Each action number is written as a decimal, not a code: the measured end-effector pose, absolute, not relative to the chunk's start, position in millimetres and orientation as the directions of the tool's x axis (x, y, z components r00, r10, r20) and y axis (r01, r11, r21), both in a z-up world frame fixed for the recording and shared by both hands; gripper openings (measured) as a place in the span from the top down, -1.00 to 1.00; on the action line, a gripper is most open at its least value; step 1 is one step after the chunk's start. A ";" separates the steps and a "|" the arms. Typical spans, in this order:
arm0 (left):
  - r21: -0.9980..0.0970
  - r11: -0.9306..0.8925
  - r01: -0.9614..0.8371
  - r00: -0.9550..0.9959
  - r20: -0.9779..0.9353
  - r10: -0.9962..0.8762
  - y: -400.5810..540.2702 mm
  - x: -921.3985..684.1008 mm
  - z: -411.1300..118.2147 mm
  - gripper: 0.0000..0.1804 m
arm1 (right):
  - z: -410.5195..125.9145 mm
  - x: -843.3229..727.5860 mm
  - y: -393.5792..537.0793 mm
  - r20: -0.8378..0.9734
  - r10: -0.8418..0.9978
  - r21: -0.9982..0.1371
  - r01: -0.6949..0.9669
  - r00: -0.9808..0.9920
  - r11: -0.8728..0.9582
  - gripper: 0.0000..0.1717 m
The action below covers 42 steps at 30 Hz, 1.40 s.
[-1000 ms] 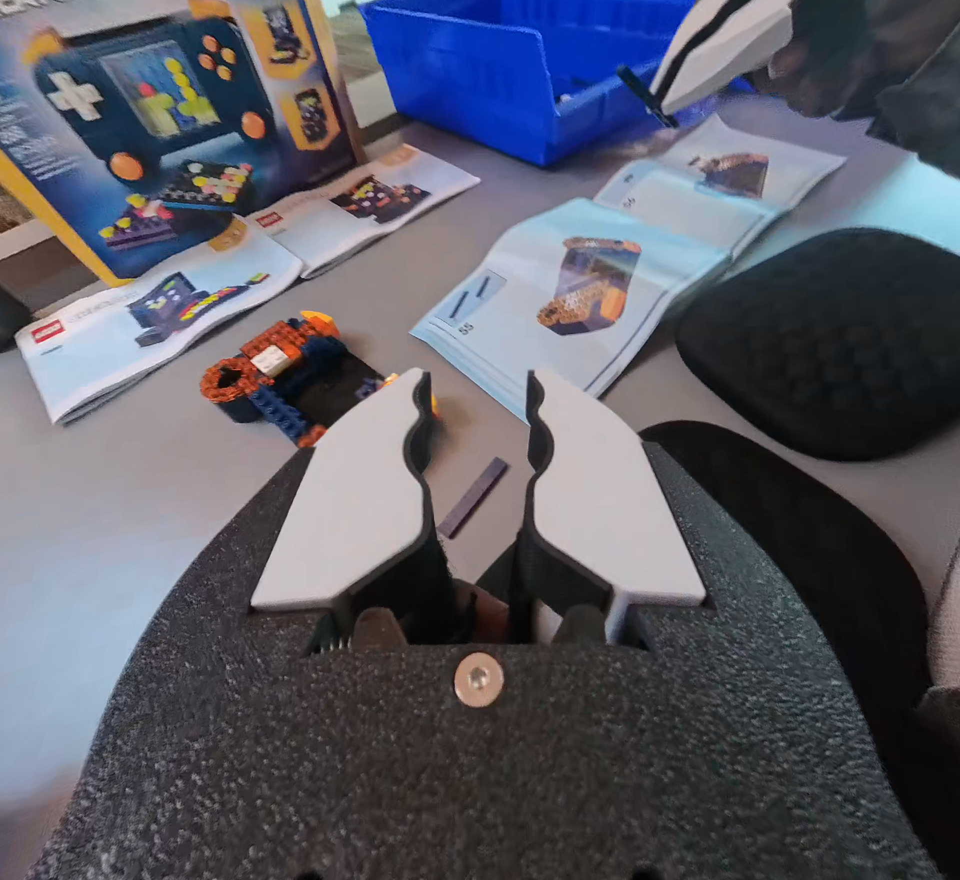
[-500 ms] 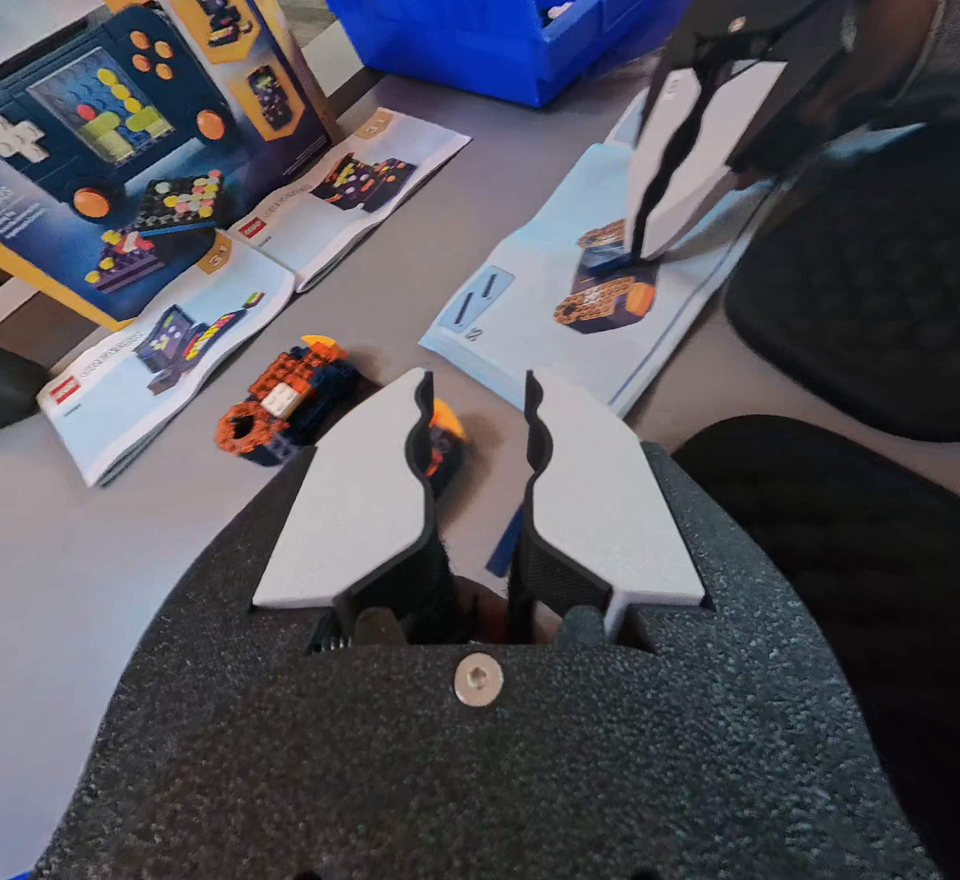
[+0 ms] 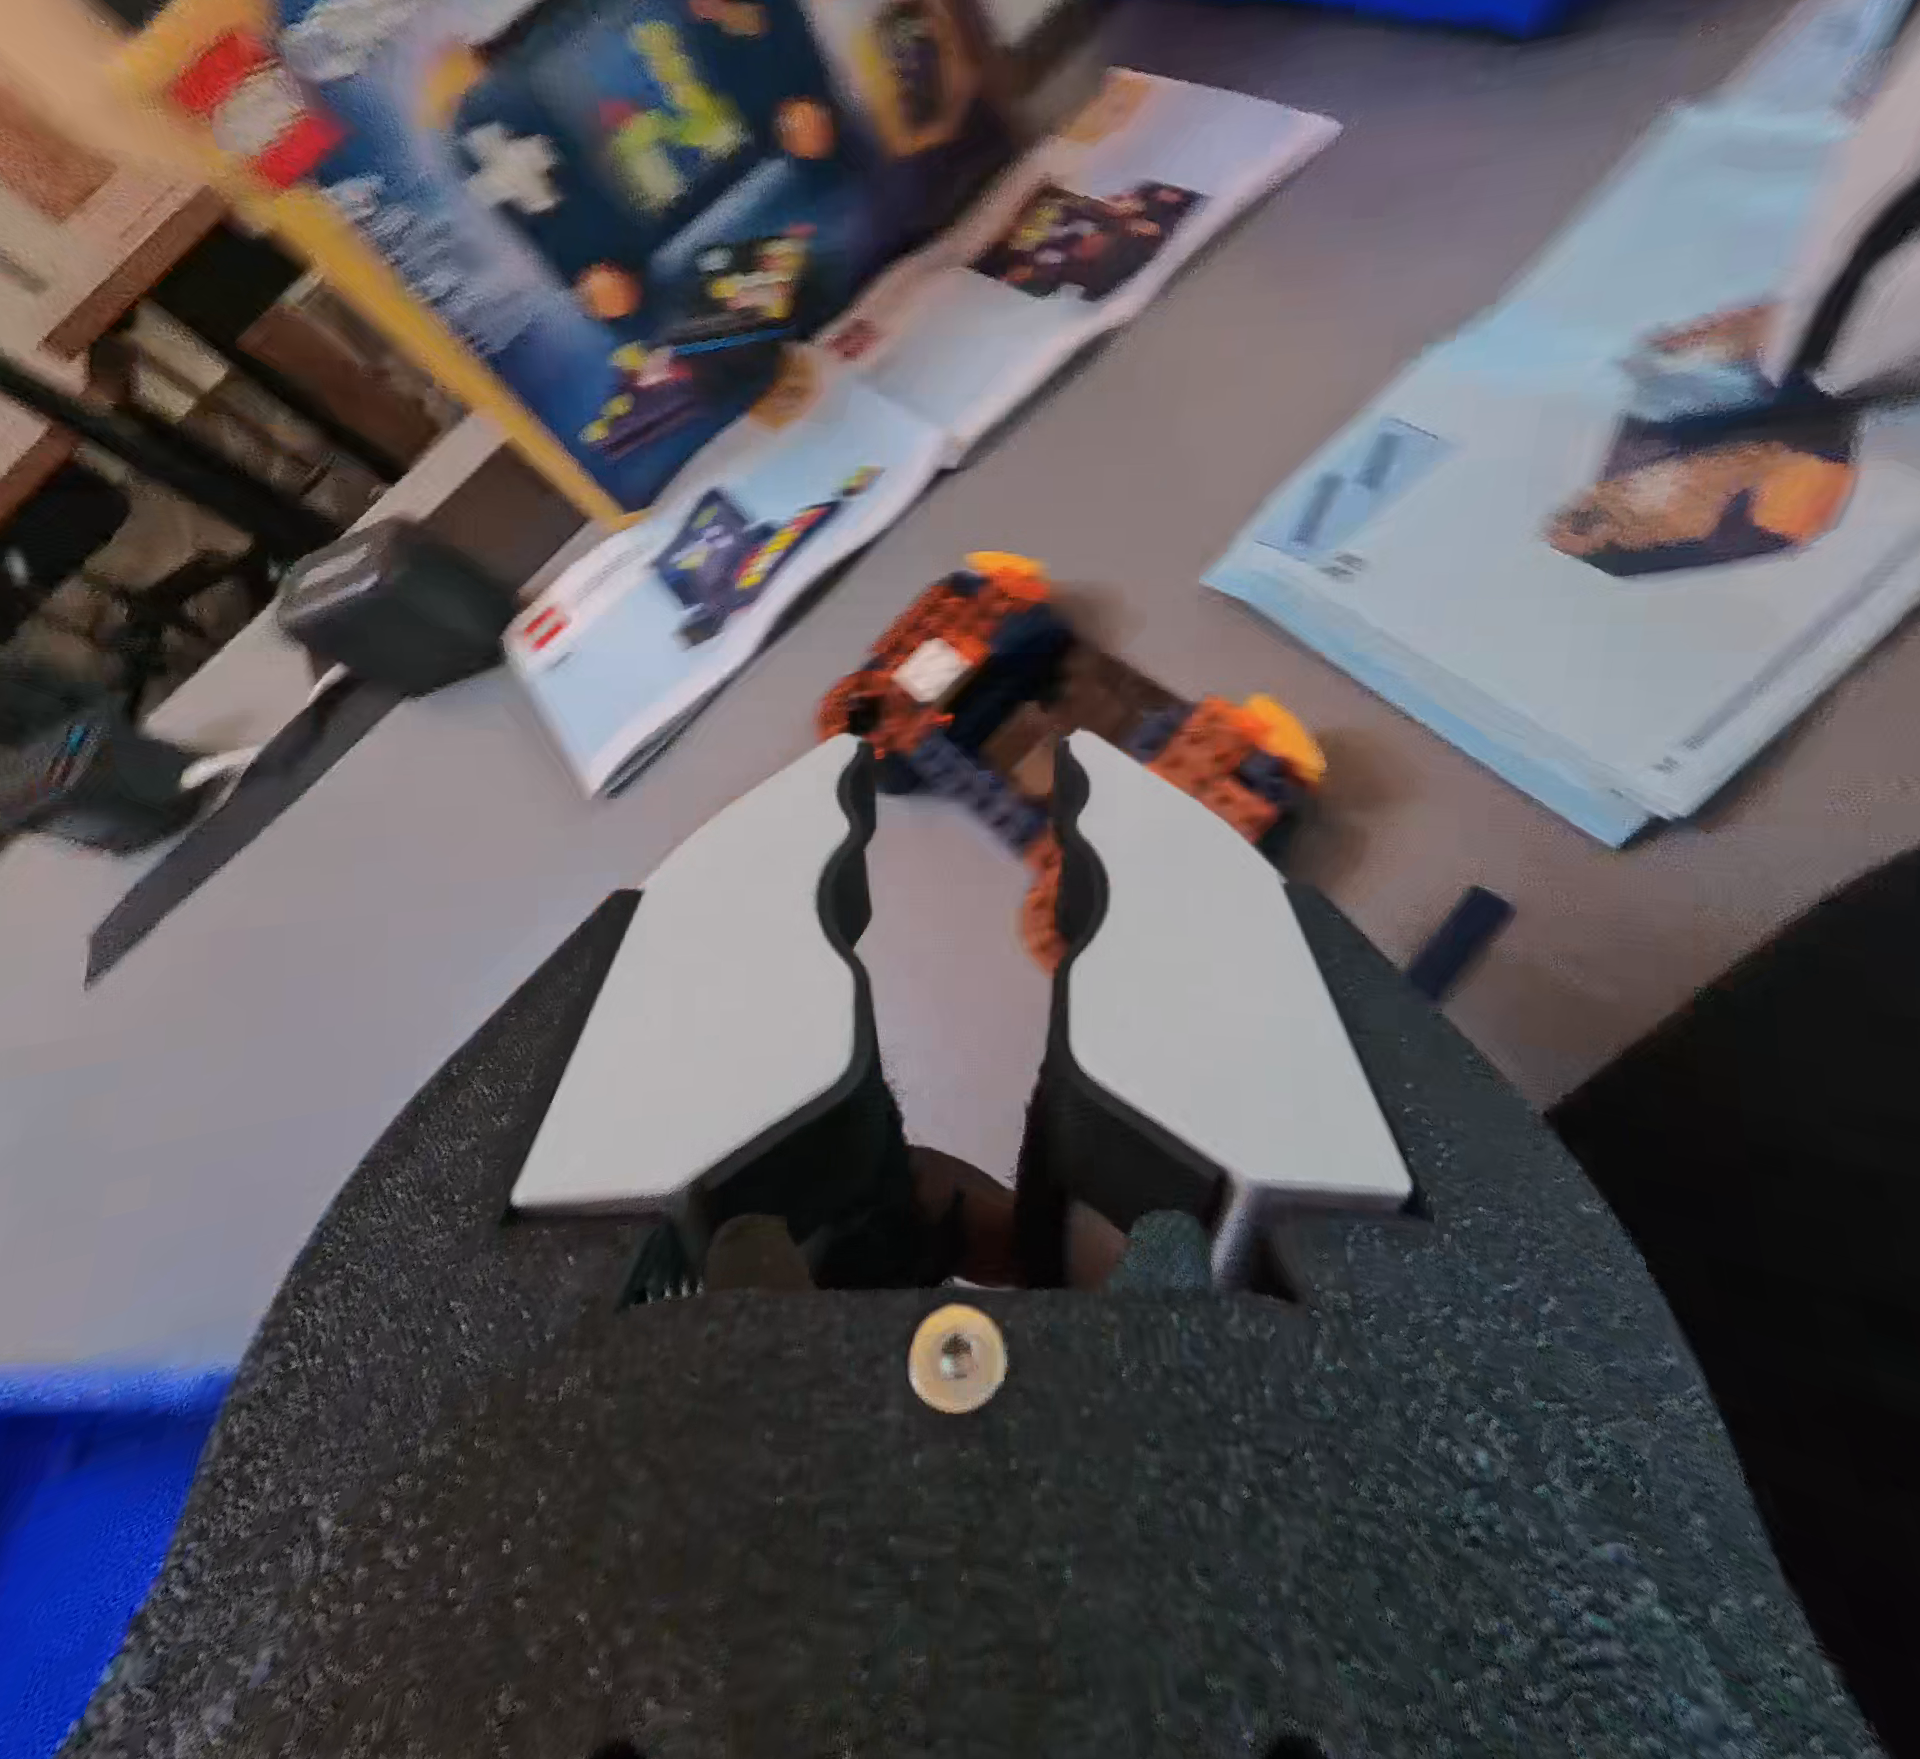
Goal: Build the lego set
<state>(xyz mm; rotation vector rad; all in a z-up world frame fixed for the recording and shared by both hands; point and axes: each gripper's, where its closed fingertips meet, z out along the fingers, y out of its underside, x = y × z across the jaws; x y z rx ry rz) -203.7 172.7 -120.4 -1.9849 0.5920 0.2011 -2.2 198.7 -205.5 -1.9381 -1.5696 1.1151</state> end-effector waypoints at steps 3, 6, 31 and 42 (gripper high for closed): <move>-0.887 -0.329 -0.325 0.921 -0.217 -0.324 164.9 -223.3 -99.8 0.66 | -201.4 -3.6 196.7 -0.347 0.937 -0.741 0.606 0.023 -0.289 0.92; -0.879 -0.336 -0.339 0.909 -0.214 -0.358 169.7 -230.8 -106.2 0.65 | -187.0 -6.8 197.6 -0.398 0.917 -0.762 0.557 -0.001 -0.330 0.92; -0.891 -0.202 -0.408 0.610 -0.101 -0.786 211.4 -216.1 -137.7 0.74 | -127.4 -168.1 251.2 -0.033 0.931 -0.626 0.733 -0.364 0.265 0.92; -0.863 -0.228 -0.451 0.592 -0.098 -0.800 210.8 -209.2 -149.5 0.73 | -138.6 -180.4 250.9 -0.059 0.930 -0.594 0.762 -0.362 0.258 0.92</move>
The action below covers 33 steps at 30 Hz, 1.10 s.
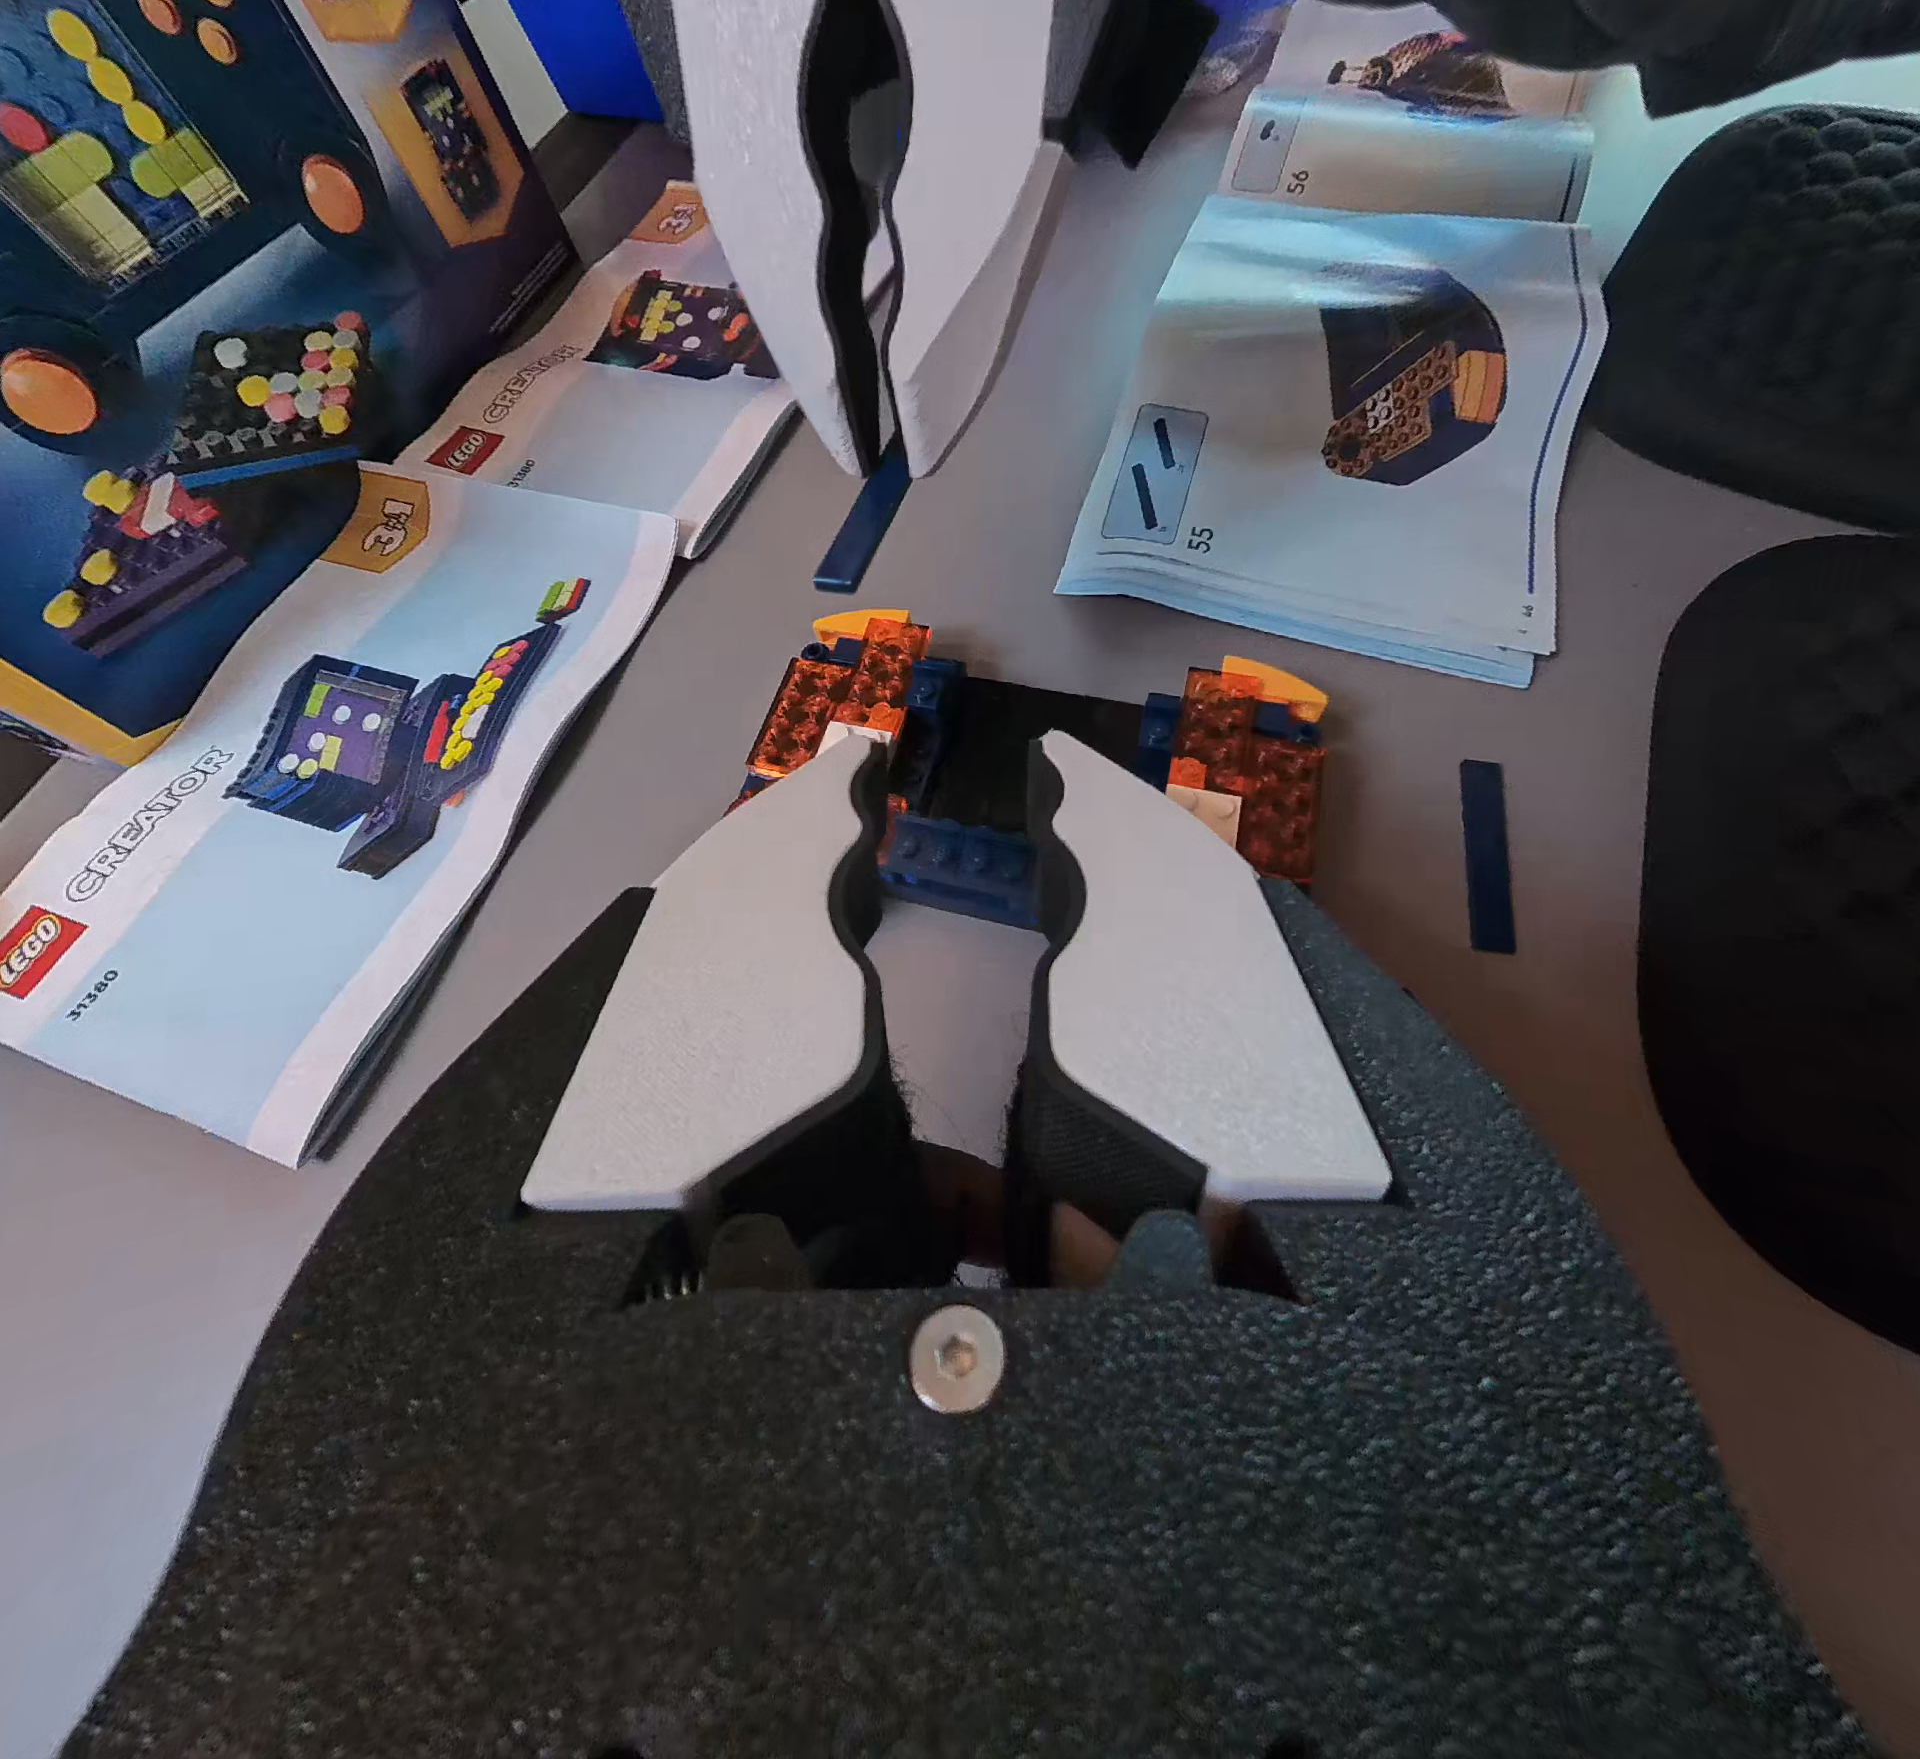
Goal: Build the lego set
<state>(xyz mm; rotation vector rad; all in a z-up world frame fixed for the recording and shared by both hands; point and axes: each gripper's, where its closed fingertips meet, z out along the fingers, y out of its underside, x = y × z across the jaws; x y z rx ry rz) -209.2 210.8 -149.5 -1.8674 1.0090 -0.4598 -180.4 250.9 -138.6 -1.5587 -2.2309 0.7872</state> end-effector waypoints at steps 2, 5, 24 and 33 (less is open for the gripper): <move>-0.858 -0.230 -0.460 0.586 -0.099 -0.804 209.9 -208.5 -151.1 0.73 | -140.2 -181.1 252.3 -0.058 0.933 -0.595 0.763 -0.355 0.253 0.92; -0.849 -0.250 -0.466 0.598 -0.094 -0.796 210.8 -212.2 -155.2 0.78 | -143.5 -182.2 254.6 -0.058 0.939 -0.602 0.762 -0.339 0.237 0.92; -0.805 -0.343 -0.485 0.590 -0.012 -0.807 203.4 -216.5 -173.4 0.55 | -177.6 -206.1 236.8 0.032 0.907 -0.499 0.779 -0.421 0.379 0.92; -0.796 -0.348 -0.495 0.579 -0.003 -0.816 200.7 -215.6 -175.8 0.51 | -181.3 -205.6 238.7 0.034 0.910 -0.470 0.796 -0.414 0.380 0.92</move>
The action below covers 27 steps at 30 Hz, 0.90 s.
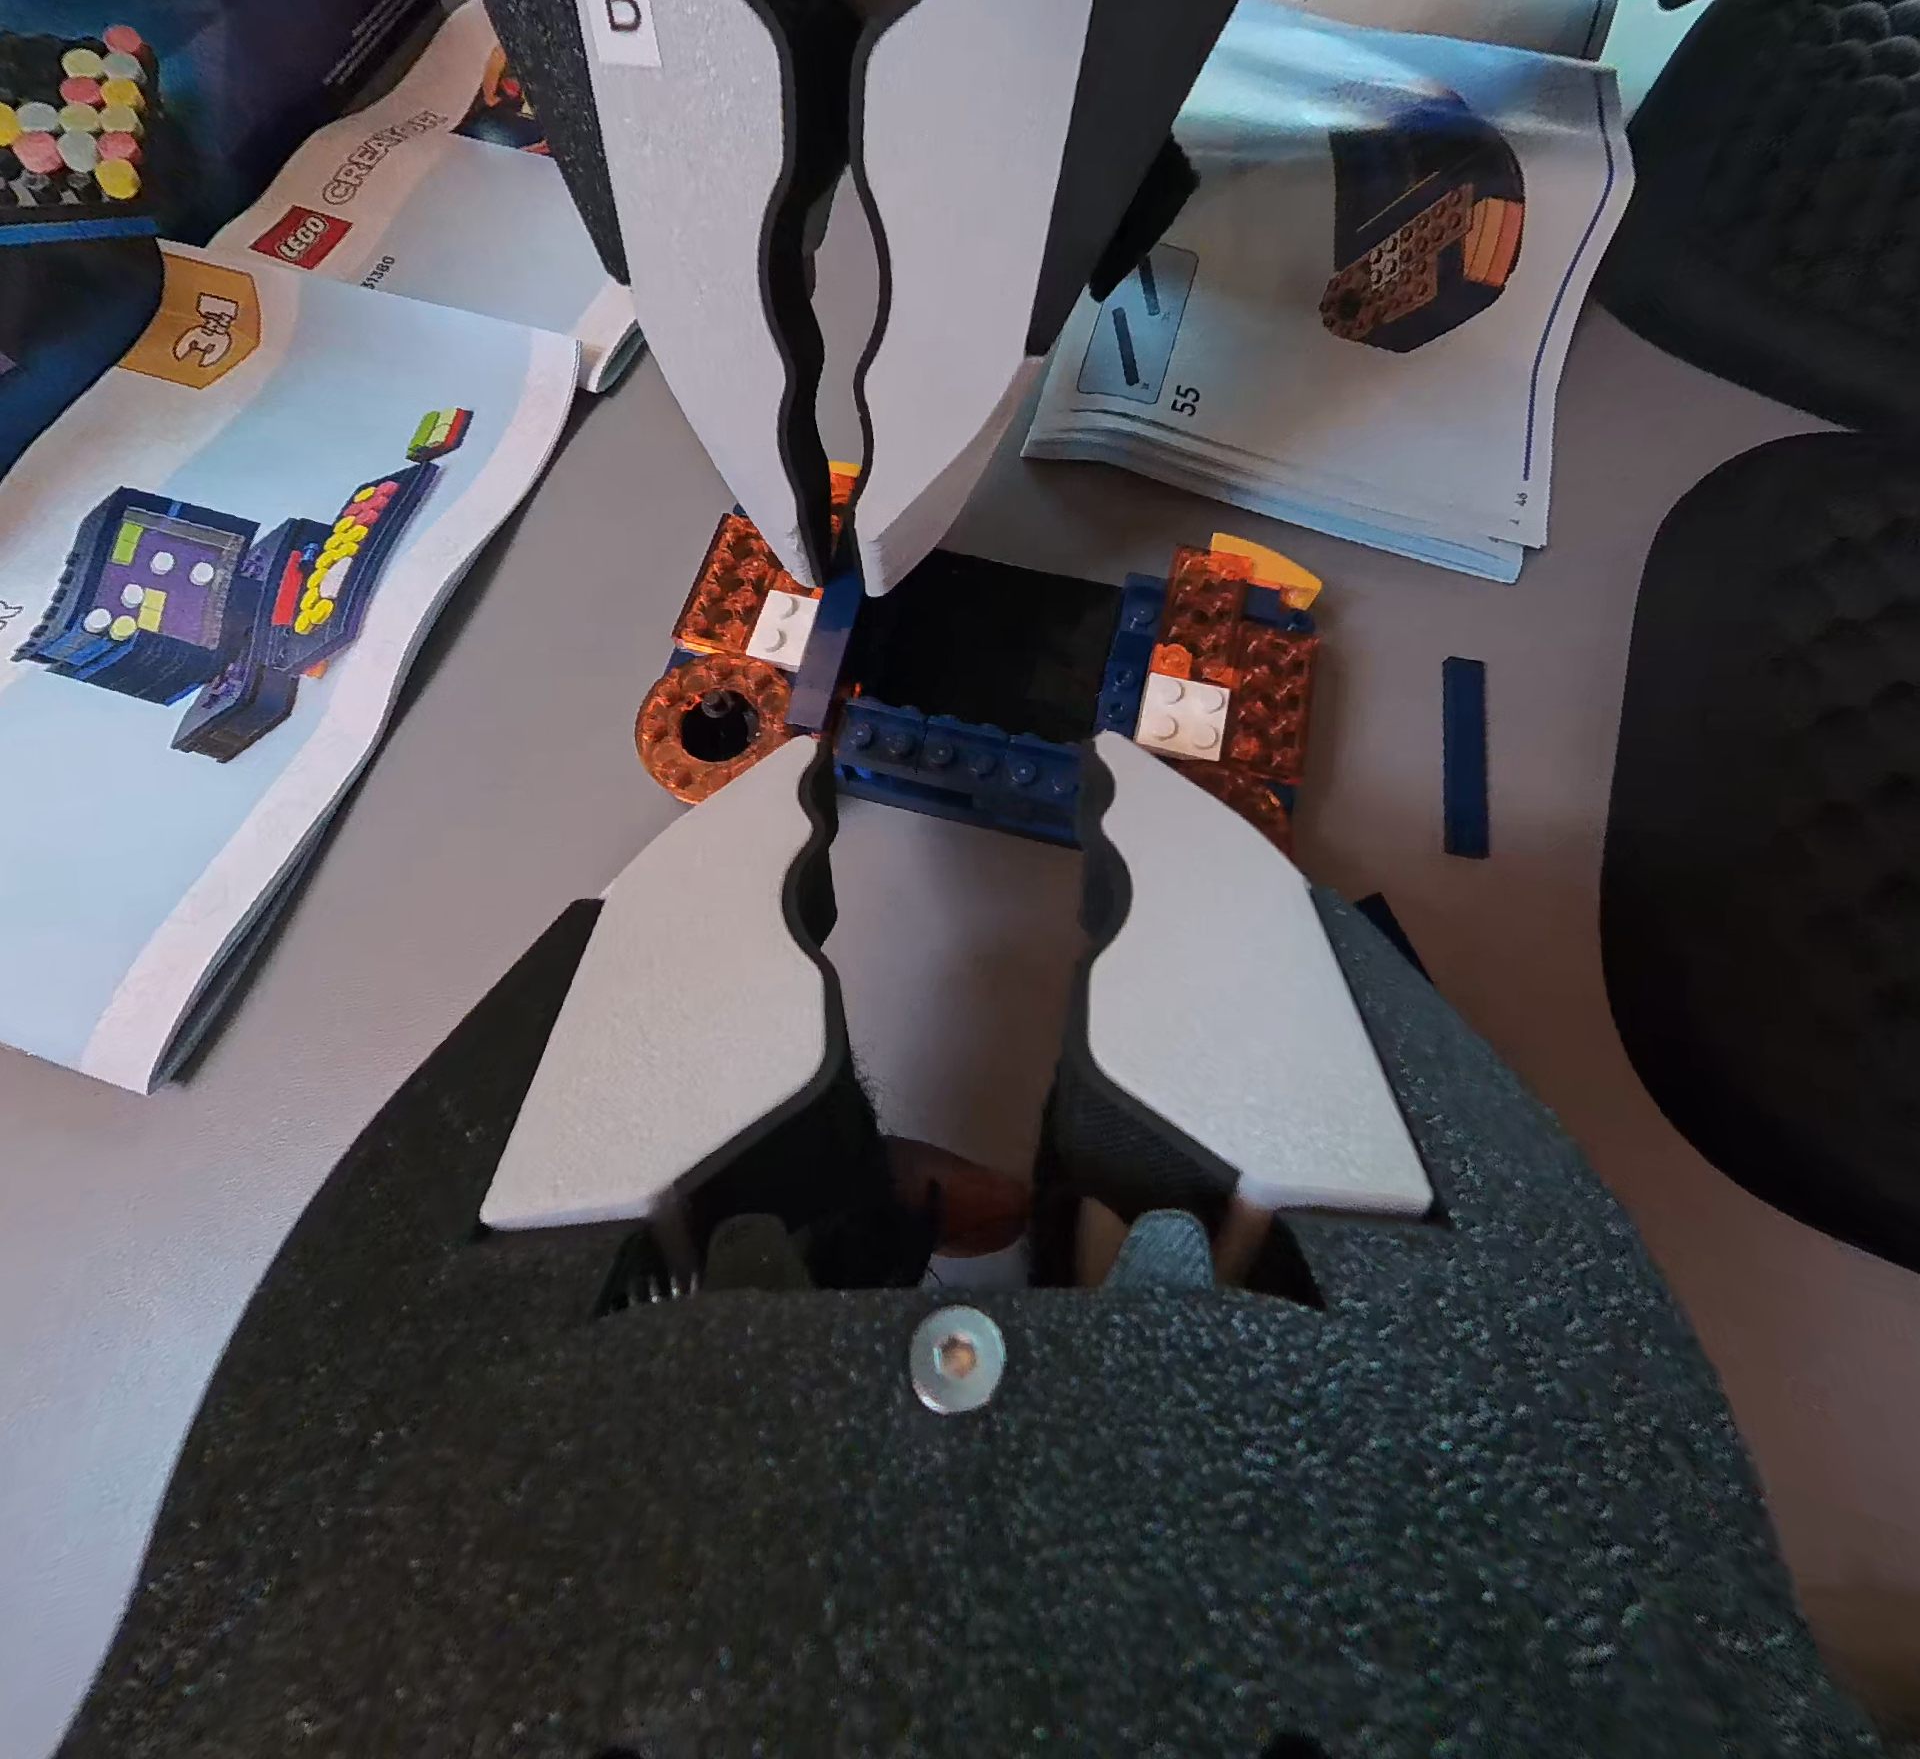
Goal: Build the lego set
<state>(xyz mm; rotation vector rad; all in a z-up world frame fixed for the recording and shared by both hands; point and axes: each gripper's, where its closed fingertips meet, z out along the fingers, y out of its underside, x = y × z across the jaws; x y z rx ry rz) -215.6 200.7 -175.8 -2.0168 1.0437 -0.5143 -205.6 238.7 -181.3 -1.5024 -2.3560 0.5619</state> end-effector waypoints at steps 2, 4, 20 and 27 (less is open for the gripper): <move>-0.797 -0.346 -0.495 0.576 -0.003 -0.818 199.9 -215.7 -175.0 0.50 | -181.0 -206.2 238.9 0.035 0.910 -0.472 0.796 -0.413 0.379 0.92; -0.806 -0.339 -0.486 0.589 -0.015 -0.808 202.1 -217.7 -171.3 0.51 | -180.5 -206.6 238.7 0.033 0.910 -0.475 0.795 -0.413 0.377 0.92; -0.839 -0.367 -0.403 0.716 -0.040 -0.696 222.8 -235.0 -159.0 0.70 | -180.2 -205.0 241.2 0.032 0.913 -0.478 0.797 -0.406 0.370 0.92; -0.818 -0.374 -0.437 0.686 -0.034 -0.727 217.4 -230.8 -166.1 0.70 | -166.3 -202.4 250.8 0.010 0.931 -0.540 0.782 -0.364 0.311 0.92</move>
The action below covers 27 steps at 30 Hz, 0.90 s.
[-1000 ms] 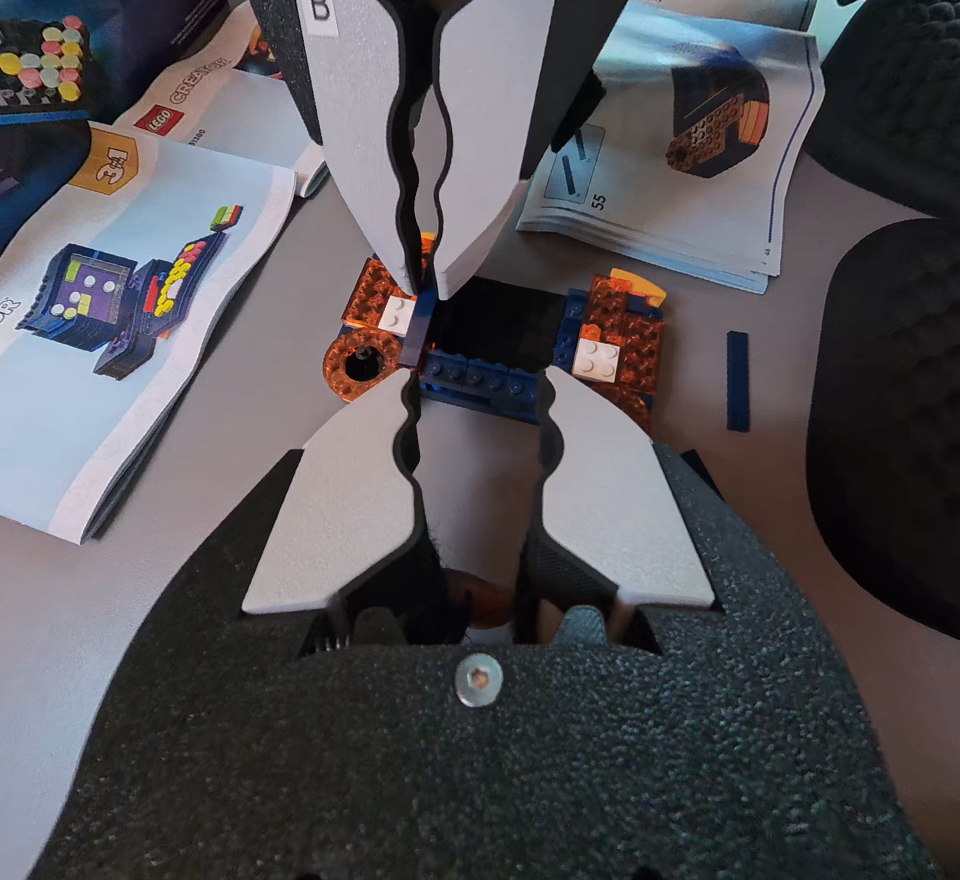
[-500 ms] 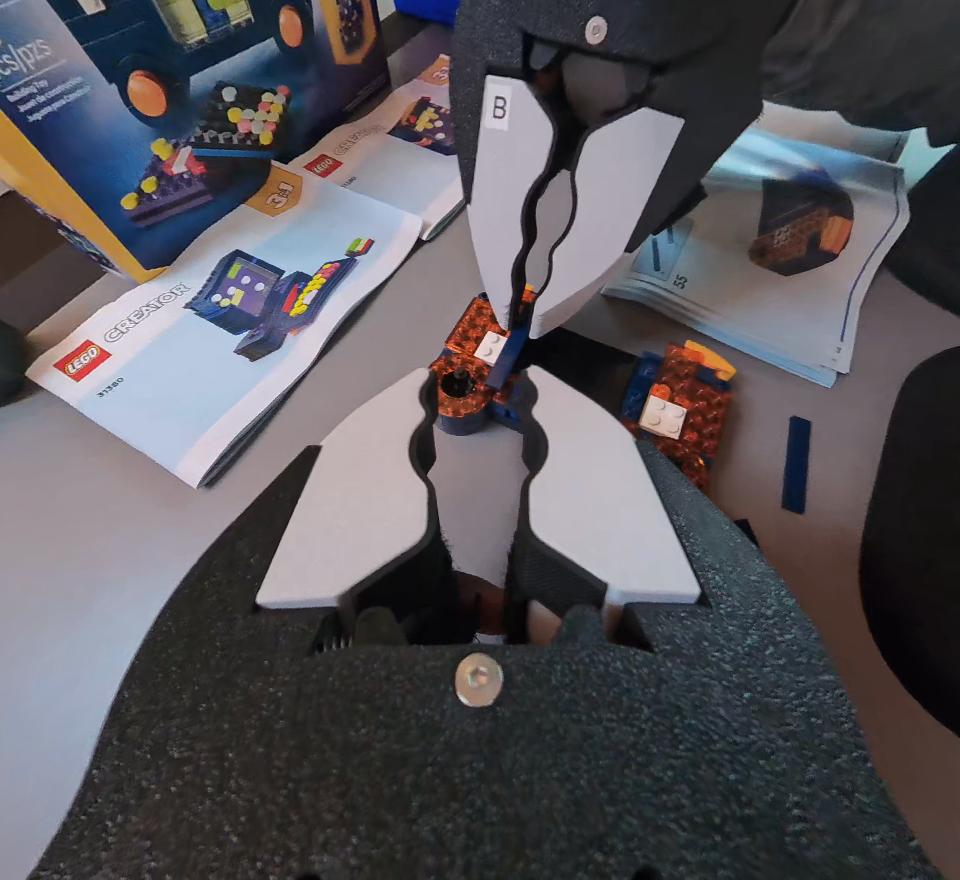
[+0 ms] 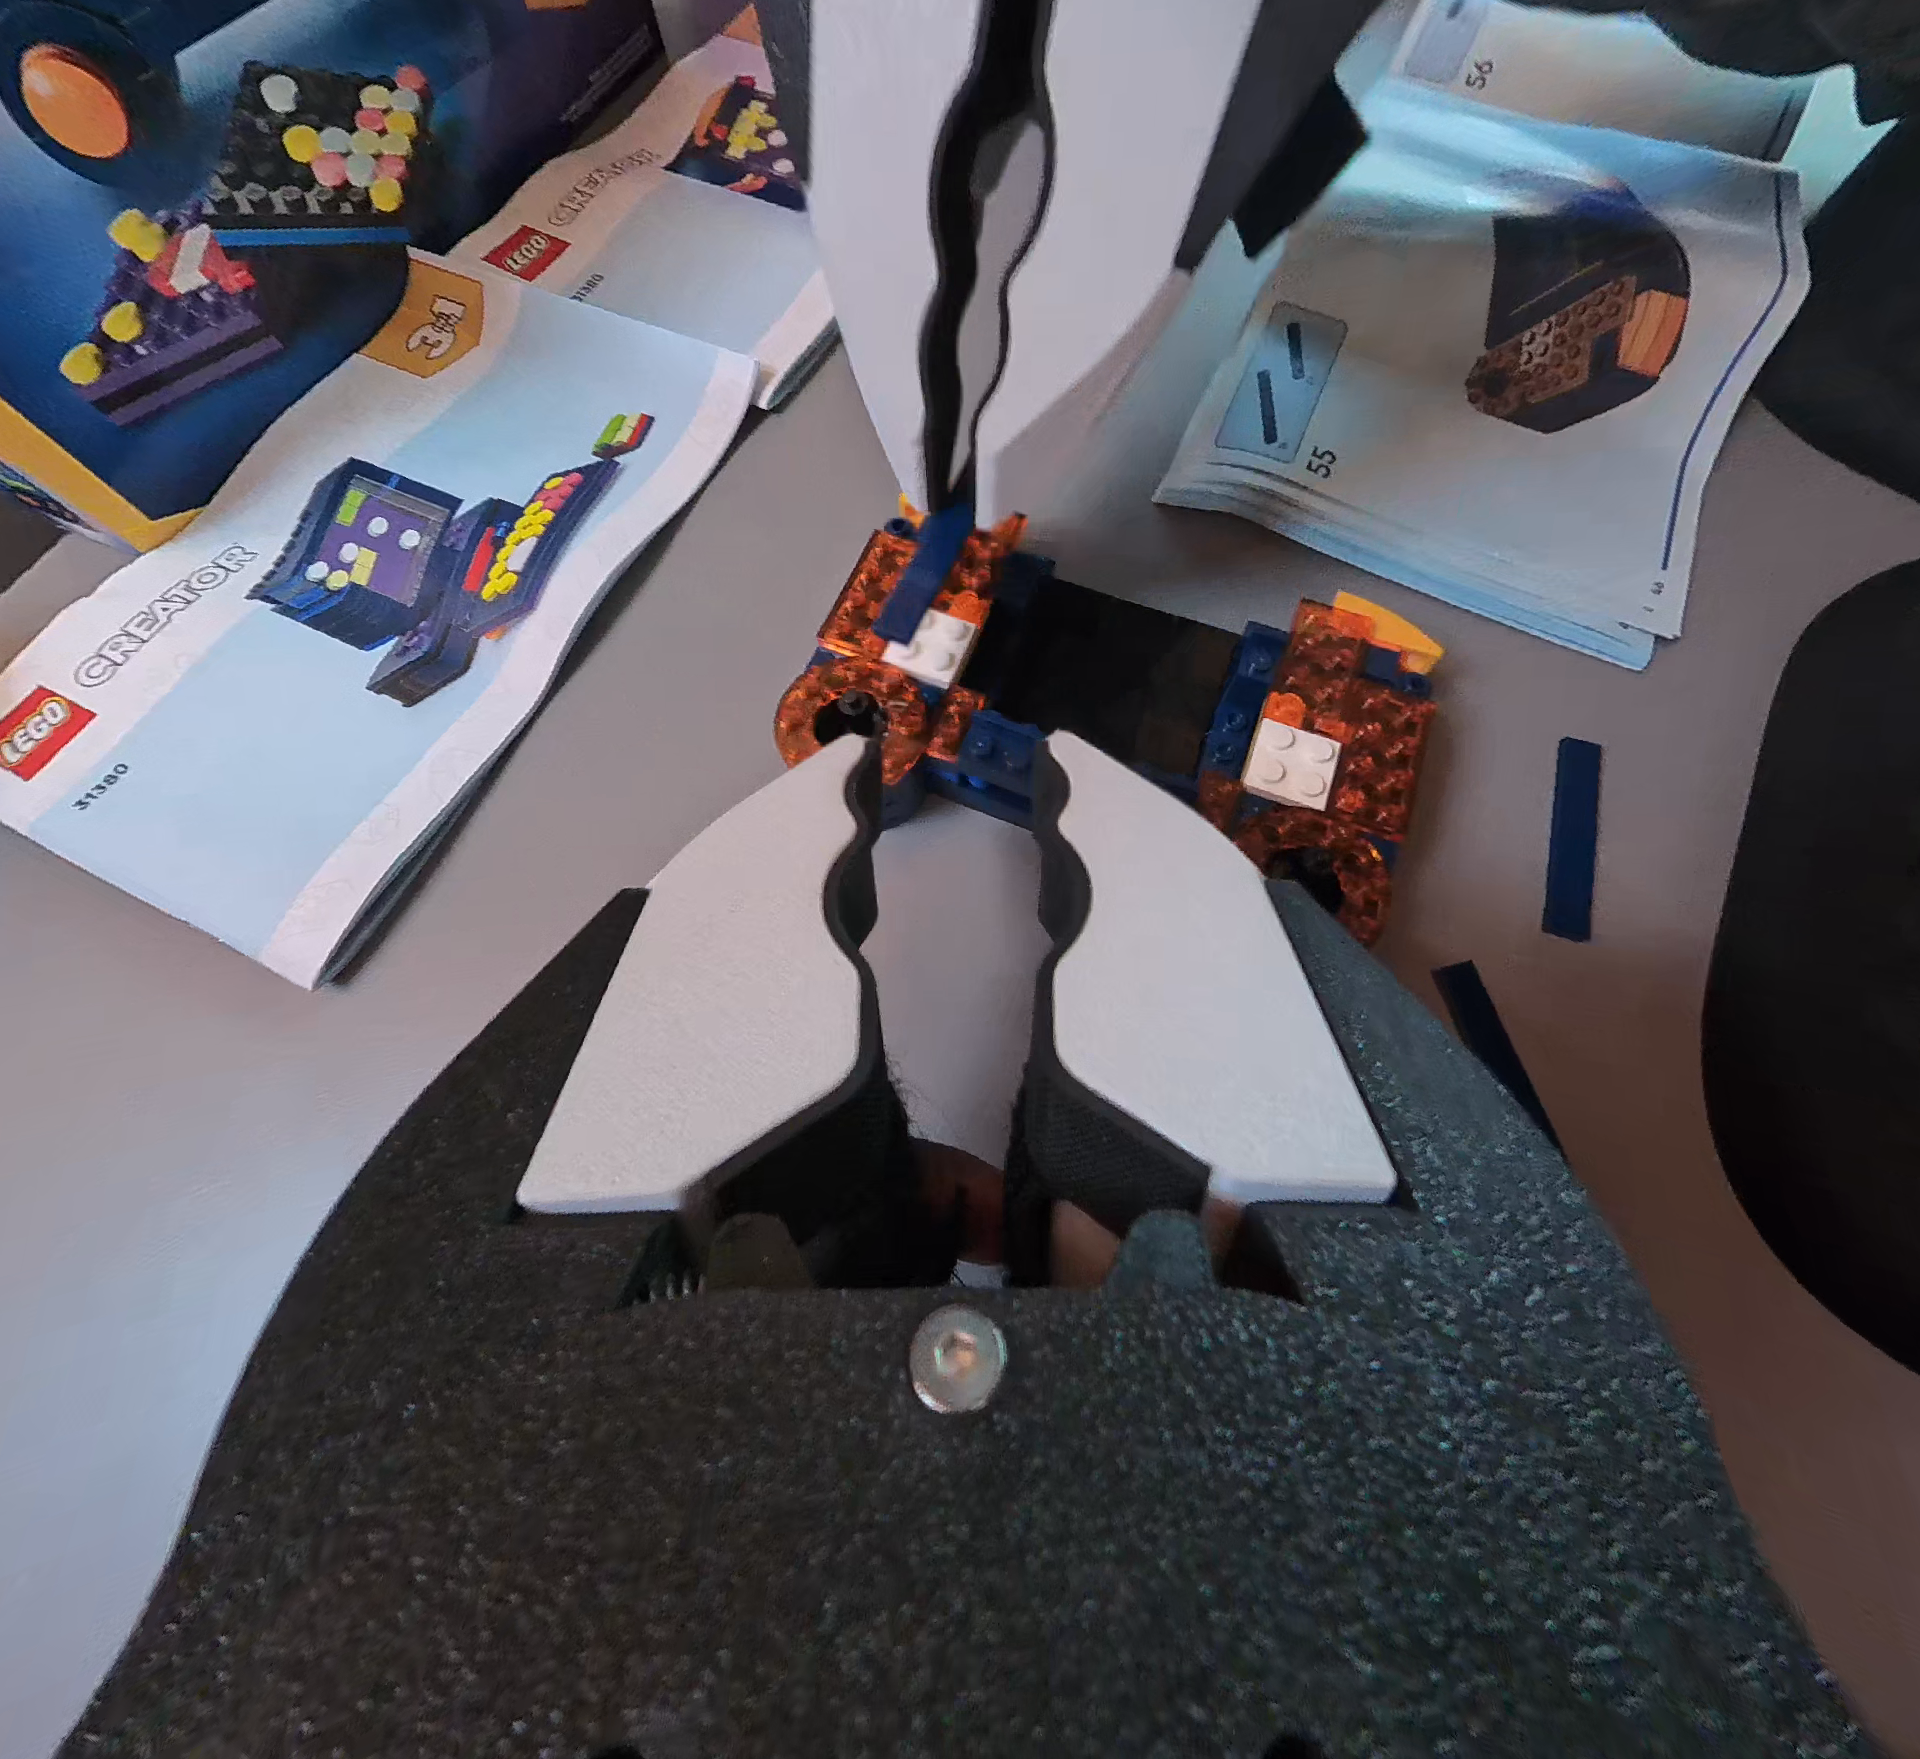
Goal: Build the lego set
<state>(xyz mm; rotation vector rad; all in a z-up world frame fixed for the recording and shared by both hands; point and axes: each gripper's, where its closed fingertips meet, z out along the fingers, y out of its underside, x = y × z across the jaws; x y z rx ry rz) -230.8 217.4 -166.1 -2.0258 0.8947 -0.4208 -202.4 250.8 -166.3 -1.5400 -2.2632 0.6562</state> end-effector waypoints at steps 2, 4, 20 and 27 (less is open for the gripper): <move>-0.810 -0.376 -0.451 0.669 -0.027 -0.743 214.9 -227.8 -169.3 0.70 | -162.9 -201.6 252.6 -0.002 0.934 -0.557 0.777 -0.356 0.295 0.92; -0.804 -0.376 -0.460 0.660 -0.026 -0.751 213.7 -225.9 -171.3 0.70 | -162.8 -201.8 251.3 -0.010 0.932 -0.561 0.774 -0.362 0.294 0.92; -0.806 -0.347 -0.479 0.631 -0.041 -0.775 211.3 -220.5 -171.5 0.62 | -172.8 -204.6 240.7 -0.068 0.920 -0.560 0.778 -0.387 0.286 0.92; -0.794 -0.351 -0.495 0.615 -0.035 -0.788 209.9 -216.4 -176.9 0.61 | -180.3 -203.3 239.3 0.014 0.924 -0.496 0.799 -0.383 0.339 0.92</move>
